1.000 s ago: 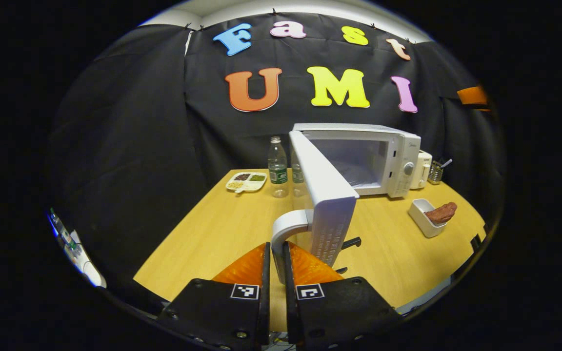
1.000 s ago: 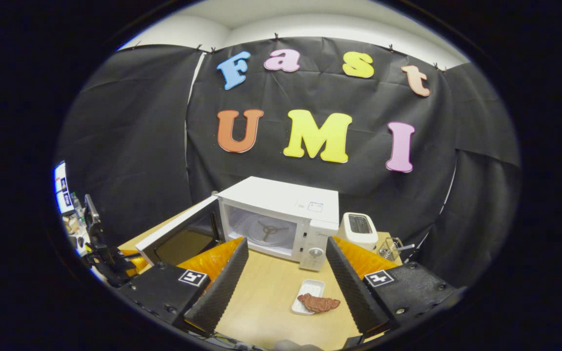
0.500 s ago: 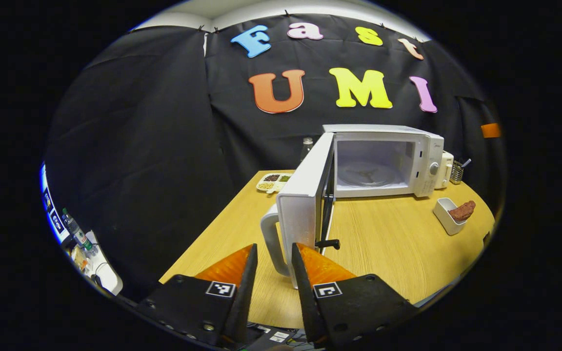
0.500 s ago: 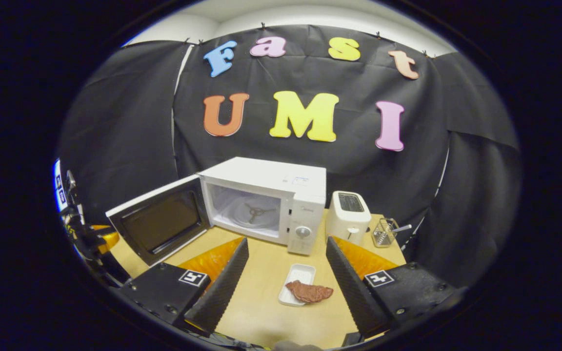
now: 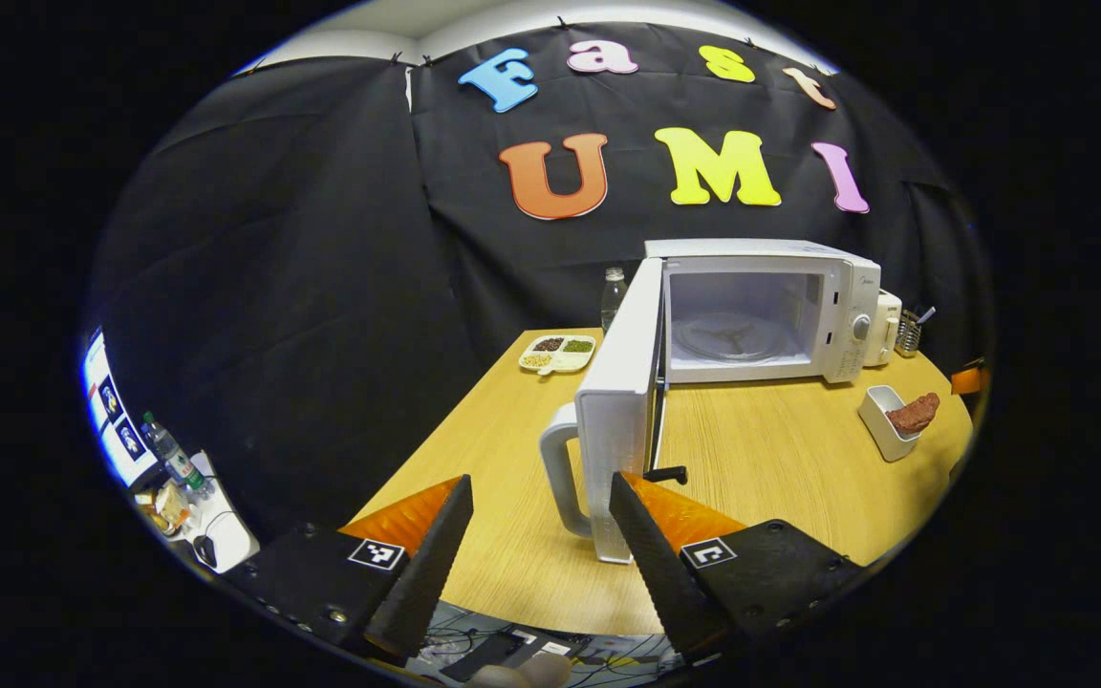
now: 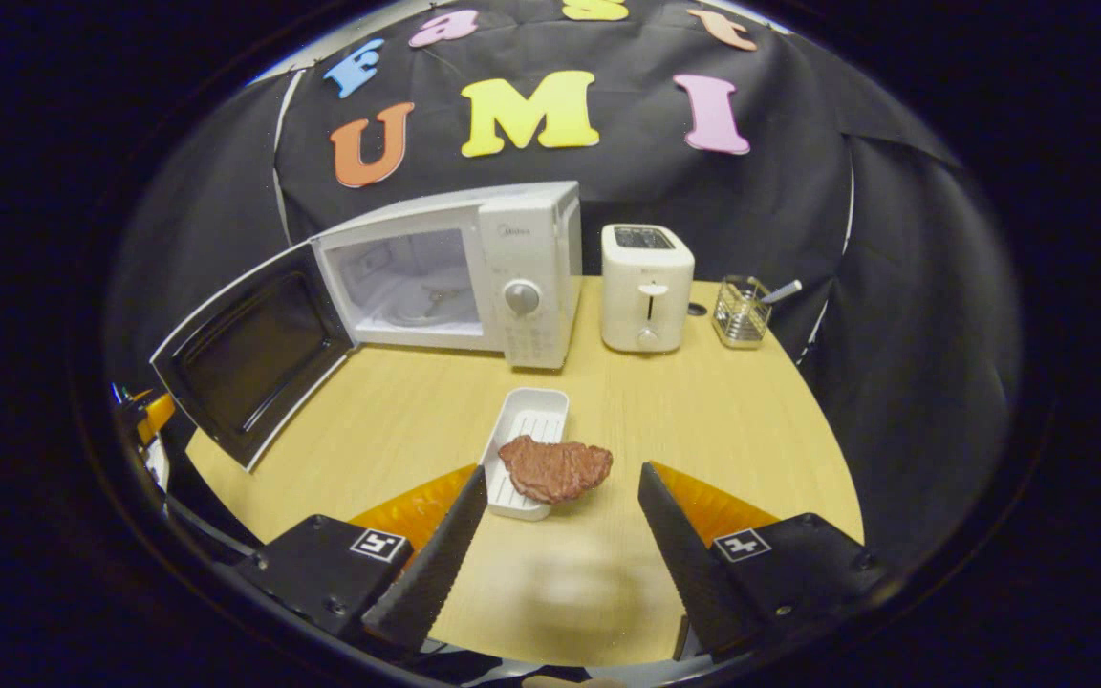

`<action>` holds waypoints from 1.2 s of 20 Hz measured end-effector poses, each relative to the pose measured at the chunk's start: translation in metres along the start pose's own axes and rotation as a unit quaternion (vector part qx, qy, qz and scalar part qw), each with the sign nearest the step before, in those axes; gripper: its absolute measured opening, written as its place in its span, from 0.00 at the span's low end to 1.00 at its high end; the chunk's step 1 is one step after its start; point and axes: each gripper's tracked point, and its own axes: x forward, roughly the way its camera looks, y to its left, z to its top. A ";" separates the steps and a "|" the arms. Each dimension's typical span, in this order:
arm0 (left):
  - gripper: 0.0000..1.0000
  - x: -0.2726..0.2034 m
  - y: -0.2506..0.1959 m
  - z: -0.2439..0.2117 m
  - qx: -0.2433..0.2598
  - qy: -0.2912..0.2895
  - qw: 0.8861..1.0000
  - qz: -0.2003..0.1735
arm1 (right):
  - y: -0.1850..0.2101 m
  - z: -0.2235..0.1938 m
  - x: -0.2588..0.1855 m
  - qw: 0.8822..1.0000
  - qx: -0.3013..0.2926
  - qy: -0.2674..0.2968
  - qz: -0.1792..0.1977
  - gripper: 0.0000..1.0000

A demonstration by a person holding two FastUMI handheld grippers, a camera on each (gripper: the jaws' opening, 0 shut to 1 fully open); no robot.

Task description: Open the microwave oven with the left hand, put the food in, and close the microwave oven.

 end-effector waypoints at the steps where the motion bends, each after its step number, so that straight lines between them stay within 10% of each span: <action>1: 0.90 -0.006 -0.003 0.008 0.000 -0.004 1.000 0.003 | 0.000 -0.006 0.007 1.000 0.008 0.005 0.014 1.00; 8: 0.90 -0.059 -0.056 0.085 -0.004 -0.059 0.998 -0.015 | 0.005 -0.025 0.062 0.990 0.058 0.049 0.116 0.95; 9: 0.92 -0.065 -0.064 0.098 -0.002 -0.068 0.998 -0.015 | 0.004 -0.026 0.068 0.988 0.065 0.055 0.127 0.82; 11: 0.92 -0.076 -0.084 0.121 -0.005 -0.080 0.997 -0.020 | 0.008 -0.022 0.077 0.982 0.092 0.057 0.158 0.93; 17: 0.95 -0.084 -0.110 0.158 -0.010 -0.092 0.996 -0.016 | 0.009 -0.017 0.088 0.965 0.151 0.080 0.198 0.41; 24: 0.95 -0.066 -0.103 0.159 -0.008 -0.096 0.995 -0.029 | 0.030 -0.001 0.079 0.961 0.145 0.064 0.227 0.22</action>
